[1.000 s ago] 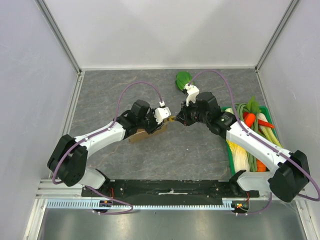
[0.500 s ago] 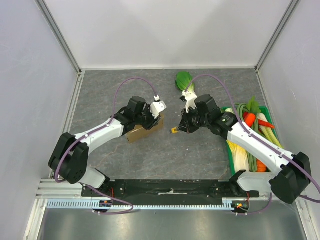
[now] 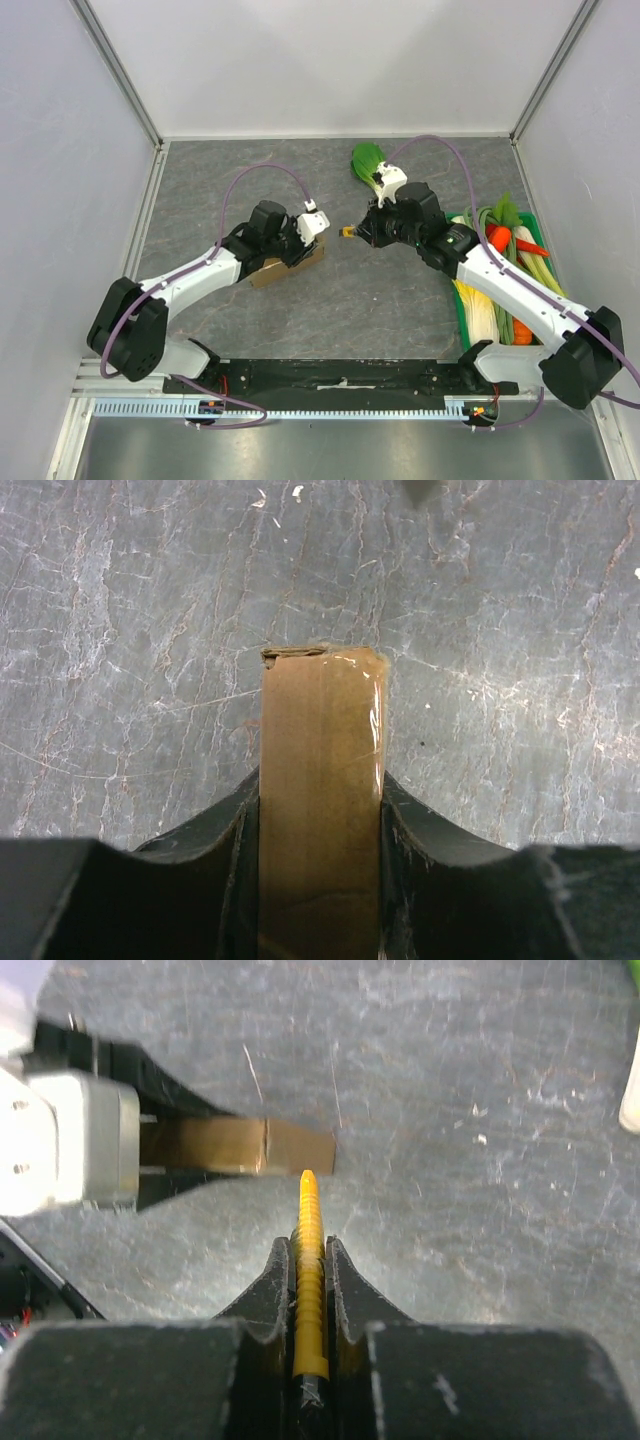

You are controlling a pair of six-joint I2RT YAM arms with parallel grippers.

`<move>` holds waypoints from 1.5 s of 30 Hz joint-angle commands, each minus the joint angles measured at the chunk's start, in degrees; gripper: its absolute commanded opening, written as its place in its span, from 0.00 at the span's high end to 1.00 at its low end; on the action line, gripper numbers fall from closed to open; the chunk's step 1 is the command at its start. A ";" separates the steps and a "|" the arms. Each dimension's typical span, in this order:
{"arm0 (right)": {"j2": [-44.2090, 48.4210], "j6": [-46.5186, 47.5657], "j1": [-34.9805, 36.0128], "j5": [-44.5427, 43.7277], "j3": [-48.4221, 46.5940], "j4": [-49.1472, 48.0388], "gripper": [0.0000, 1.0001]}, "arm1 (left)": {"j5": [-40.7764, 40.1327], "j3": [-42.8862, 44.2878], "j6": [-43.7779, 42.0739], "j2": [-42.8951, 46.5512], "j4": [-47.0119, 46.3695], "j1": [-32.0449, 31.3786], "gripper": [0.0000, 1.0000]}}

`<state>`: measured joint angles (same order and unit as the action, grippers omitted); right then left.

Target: Unpack the express box

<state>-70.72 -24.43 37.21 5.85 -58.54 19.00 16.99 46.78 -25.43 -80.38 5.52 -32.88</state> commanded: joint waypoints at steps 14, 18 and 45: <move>-7.41 -3.26 -0.30 6.37 -3.95 -14.17 1.00 | 0.23 -3.72 -0.85 -0.04 1.69 -1.31 0.94; -8.03 -3.35 -0.38 6.90 -4.38 -13.99 1.00 | 0.15 -3.72 -0.59 -0.04 1.51 -1.31 0.94; -8.65 1.04 1.72 1.45 -4.12 -6.62 1.00 | -1.53 -4.25 -0.15 -0.30 0.55 -1.31 0.94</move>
<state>-79.44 -25.52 38.46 9.89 -60.90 9.39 16.19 44.82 -26.33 -78.85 4.23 -33.89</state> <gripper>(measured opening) 0.123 0.442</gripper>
